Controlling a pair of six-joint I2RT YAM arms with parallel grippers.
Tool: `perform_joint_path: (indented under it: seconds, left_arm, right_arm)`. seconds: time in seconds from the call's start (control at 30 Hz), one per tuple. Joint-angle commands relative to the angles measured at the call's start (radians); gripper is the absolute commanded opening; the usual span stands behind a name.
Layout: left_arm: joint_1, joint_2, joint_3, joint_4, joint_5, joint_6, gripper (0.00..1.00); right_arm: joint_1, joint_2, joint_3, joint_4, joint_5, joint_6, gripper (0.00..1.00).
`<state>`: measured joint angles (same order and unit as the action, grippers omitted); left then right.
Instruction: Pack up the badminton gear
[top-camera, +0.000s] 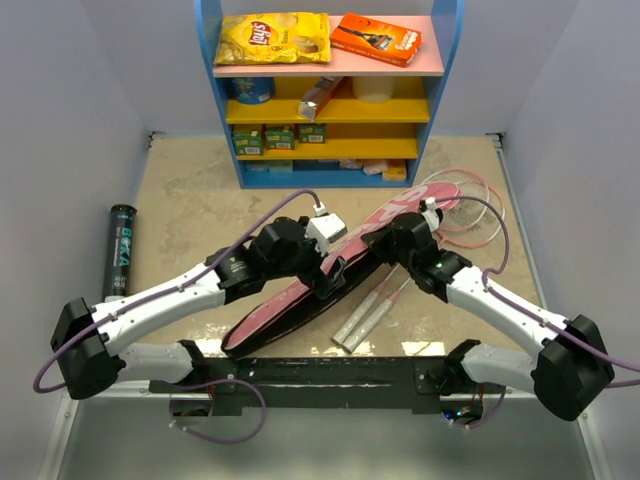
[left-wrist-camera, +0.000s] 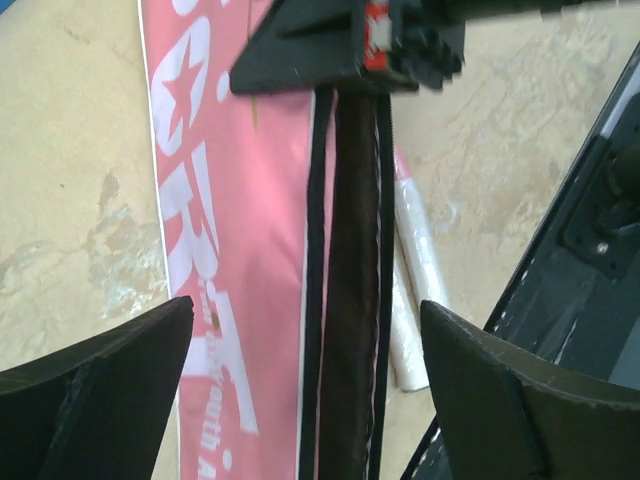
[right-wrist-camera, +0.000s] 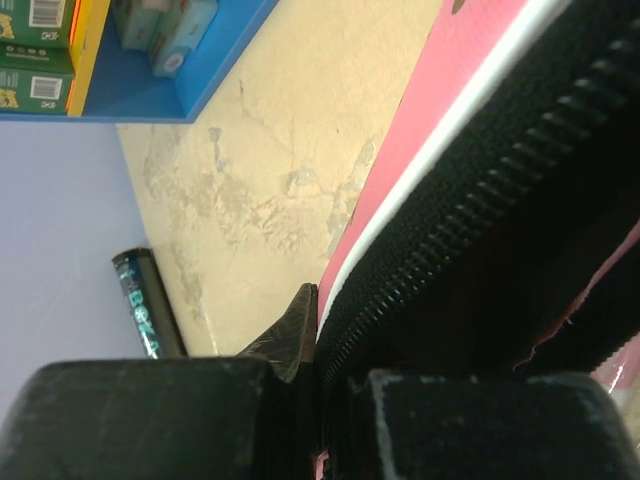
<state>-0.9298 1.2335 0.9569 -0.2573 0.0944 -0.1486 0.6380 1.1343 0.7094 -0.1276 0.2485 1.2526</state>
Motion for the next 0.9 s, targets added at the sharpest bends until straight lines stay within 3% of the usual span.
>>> perform_joint_path:
  seconds: [0.0, 0.23, 0.43, 0.53, 0.77, 0.87]
  left_arm:
    - [-0.052, -0.032, -0.004, -0.127, -0.129, 0.060, 1.00]
    - [-0.092, -0.103, -0.064, -0.188, -0.243, 0.015, 1.00]
    - [-0.087, -0.256, -0.161, -0.109, -0.357, -0.130, 1.00]
    - [-0.083, -0.293, -0.187, -0.074, -0.354, -0.115, 1.00]
    - [-0.076, -0.166, -0.106, -0.250, -0.386, -0.125, 1.00]
    - [-0.081, -0.166, -0.130, -0.246, -0.297, -0.103, 0.95]
  right_arm:
    - [-0.032, 0.024, 0.084, -0.006, 0.008, -0.067, 0.00]
    - [-0.072, 0.016, 0.113, -0.014, -0.041, -0.123, 0.00]
    - [-0.113, -0.044, 0.088, -0.030, -0.075, -0.156, 0.00]
    - [-0.127, -0.071, 0.067, -0.029, -0.094, -0.163, 0.00]
    - [-0.153, -0.105, 0.058, -0.041, -0.130, -0.193, 0.00]
    - [-0.173, -0.099, 0.068, -0.049, -0.149, -0.206, 0.00]
